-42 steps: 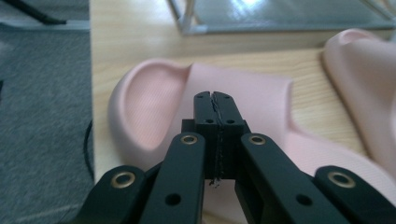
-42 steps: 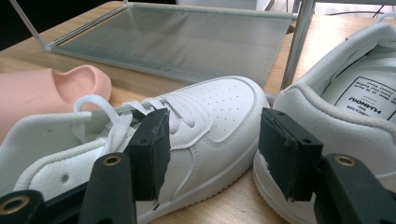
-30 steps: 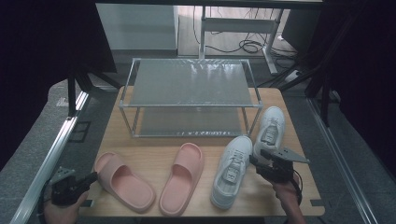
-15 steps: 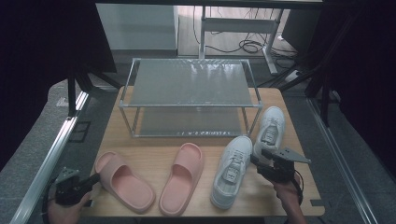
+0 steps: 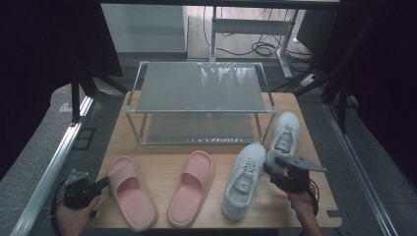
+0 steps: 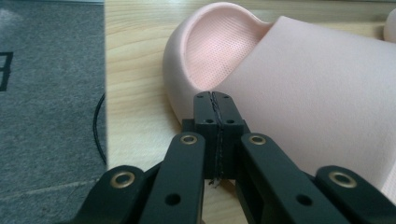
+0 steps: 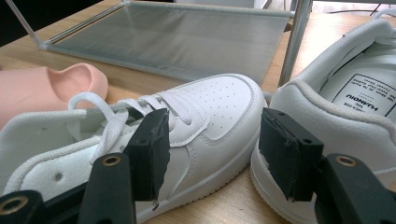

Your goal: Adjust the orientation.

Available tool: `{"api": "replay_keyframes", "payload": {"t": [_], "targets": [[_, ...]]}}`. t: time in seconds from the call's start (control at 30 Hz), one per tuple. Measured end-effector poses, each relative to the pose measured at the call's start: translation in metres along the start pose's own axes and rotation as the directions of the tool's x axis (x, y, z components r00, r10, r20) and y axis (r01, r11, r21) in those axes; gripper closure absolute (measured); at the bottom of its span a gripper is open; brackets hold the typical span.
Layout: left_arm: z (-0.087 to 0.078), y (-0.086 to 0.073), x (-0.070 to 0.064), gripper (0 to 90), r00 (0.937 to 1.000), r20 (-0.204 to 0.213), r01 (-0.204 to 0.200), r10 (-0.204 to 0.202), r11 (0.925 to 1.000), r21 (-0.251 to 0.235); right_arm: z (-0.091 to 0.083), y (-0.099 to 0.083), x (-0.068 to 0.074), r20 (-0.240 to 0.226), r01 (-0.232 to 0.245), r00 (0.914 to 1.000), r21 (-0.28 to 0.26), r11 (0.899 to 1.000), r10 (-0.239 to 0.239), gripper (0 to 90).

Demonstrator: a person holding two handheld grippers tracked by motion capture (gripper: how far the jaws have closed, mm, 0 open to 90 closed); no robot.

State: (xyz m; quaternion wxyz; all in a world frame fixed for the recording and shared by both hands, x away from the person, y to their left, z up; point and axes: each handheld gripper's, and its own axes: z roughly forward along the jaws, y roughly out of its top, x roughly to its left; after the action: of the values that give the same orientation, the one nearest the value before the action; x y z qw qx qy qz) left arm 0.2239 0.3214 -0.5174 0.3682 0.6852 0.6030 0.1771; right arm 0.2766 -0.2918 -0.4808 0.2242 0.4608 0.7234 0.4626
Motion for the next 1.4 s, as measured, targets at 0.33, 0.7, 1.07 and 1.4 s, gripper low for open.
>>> {"api": "replay_keyframes", "payload": {"t": [0.33,0.7,1.07,1.4], "targets": [[0.024,0.019,-0.017,89.9,0.9989,0.031,-0.035,0.034,0.9992,0.021,0.002,-0.001,0.0,-0.002,0.003,1.0,0.005,1.0,-0.003,43.1],[0.043,0.044,-0.033,89.2,0.9935,0.078,-0.085,0.083,0.9961,0.025,0.002,-0.003,-0.002,0.002,-0.003,1.0,0.008,1.0,0.003,43.1],[0.005,0.032,-0.031,88.2,0.9899,0.119,-0.071,0.076,0.9962,-0.052,-0.001,-0.002,-0.003,0.006,-0.007,1.0,0.001,1.0,0.007,43.1],[-0.025,0.014,-0.037,87.9,0.9826,0.165,-0.07,0.084,0.9934,-0.09,-0.001,-0.001,-0.002,0.005,-0.005,1.0,0.0,1.0,0.005,43.2]]}}
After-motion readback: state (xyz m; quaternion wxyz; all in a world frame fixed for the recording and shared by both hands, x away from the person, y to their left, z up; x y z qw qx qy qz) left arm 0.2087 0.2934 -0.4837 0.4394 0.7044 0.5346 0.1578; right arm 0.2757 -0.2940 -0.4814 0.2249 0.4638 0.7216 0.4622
